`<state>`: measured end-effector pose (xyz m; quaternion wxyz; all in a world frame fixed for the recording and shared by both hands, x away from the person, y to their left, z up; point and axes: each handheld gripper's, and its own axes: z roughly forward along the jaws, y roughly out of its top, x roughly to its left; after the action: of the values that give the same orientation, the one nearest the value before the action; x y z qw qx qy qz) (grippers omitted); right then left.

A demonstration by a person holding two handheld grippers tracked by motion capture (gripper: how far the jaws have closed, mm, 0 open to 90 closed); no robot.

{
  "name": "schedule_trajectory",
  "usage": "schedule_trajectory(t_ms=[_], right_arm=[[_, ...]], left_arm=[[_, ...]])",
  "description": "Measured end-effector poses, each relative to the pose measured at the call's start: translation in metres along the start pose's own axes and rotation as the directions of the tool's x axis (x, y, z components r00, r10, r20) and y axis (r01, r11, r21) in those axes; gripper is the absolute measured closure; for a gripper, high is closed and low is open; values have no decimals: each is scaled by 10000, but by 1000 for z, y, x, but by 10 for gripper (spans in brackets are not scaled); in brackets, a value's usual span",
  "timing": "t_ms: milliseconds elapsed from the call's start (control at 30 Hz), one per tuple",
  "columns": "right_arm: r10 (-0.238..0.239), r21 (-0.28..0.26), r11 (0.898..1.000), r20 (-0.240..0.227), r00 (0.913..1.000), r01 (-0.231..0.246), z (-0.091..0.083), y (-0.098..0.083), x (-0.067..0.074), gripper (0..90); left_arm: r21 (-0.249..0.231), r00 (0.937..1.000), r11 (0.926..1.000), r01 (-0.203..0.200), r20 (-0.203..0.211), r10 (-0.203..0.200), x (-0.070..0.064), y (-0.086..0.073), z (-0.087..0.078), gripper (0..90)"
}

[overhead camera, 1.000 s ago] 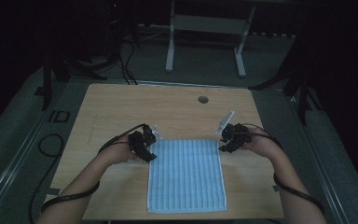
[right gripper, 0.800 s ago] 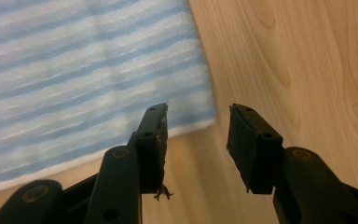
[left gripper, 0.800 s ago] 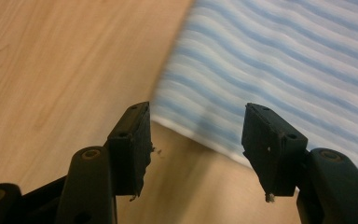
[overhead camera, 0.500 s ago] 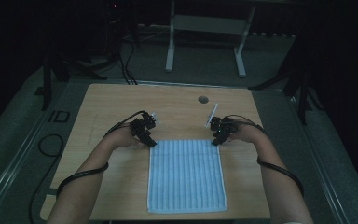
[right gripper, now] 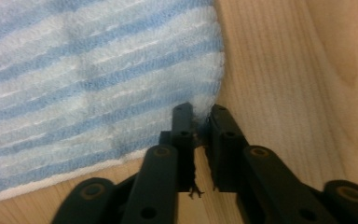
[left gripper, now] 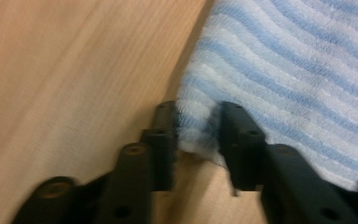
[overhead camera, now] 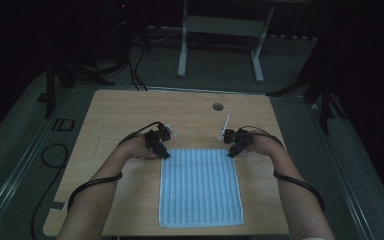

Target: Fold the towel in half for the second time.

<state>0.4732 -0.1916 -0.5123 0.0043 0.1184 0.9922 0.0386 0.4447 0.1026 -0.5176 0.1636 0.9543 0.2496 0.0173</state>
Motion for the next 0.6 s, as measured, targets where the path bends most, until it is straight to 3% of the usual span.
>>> schedule_trajectory(t_ms=[33,100,200,333,467,600], right_arm=[[49,-26,10000,124,9999,-48,-1,0,-1,841],[249,-198,9995,378,9990,-242,-4,0,-3,842],[520,-500,9976,746,9959,-483,-12,-1,-5,843],[584,-963,9943,1315,9896,-459,-28,0,-3,843],[570,-1655,9858,1651,9846,-294,-48,-4,4,843],[438,-2229,9748,1913,9805,0,-66,-10,23,842]], left_arm=[[-132,10000,9999,72,-44,-73,1,2,-3,810],[-381,9987,9990,243,-429,-259,2,4,-9,856],[-628,9955,9975,315,-869,-369,4,8,-20,866],[-1024,9887,9945,200,-1455,-348,3,8,-35,867],[-1425,9867,9896,190,-1574,-416,-2,0,-53,866],[-1761,9844,9840,-270,-1758,-44,-20,-10,-72,865]])
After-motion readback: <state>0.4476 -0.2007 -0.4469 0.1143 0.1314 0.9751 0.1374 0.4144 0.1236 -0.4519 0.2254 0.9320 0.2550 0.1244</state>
